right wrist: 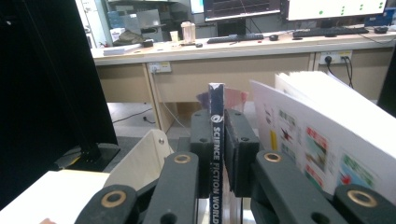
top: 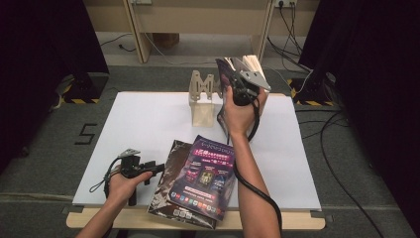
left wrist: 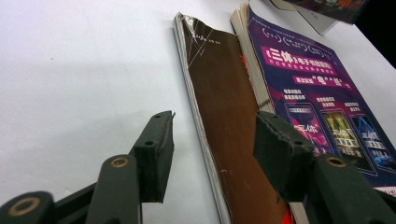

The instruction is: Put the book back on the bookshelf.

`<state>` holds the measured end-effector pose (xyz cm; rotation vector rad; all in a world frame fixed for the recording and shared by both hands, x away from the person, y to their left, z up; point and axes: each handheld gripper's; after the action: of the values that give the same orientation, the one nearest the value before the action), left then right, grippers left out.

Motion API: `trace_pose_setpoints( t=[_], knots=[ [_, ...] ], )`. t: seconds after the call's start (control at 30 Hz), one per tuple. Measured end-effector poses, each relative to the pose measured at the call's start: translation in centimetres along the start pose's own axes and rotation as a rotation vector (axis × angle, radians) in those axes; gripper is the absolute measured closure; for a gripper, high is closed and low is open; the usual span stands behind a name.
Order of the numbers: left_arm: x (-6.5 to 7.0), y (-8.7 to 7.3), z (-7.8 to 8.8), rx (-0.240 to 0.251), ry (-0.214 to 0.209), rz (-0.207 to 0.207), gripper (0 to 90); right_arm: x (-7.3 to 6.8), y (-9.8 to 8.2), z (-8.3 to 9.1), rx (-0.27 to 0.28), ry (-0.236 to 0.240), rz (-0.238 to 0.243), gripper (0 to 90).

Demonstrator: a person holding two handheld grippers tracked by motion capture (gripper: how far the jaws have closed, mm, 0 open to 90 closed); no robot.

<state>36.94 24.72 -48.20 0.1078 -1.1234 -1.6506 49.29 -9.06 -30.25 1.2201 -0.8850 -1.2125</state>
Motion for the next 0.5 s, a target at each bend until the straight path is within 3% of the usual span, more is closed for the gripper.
trace_pose_setpoints(
  t=[0.5],
  knots=[
    [0.1, 0.1, 0.0, 0.000, -0.004, 0.003, 47.0, 0.6, -2.2, 3.3, -0.031, 0.005, -0.011, 79.9]
  ],
)
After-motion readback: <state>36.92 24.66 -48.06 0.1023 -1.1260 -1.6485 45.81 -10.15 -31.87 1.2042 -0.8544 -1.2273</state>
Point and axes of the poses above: each handheld gripper's, and its own axes: z roughly backward along the jaws, y roughly out of its top, x roughly to its right, and after that the axes turned 3 degrees about -y, right-handed
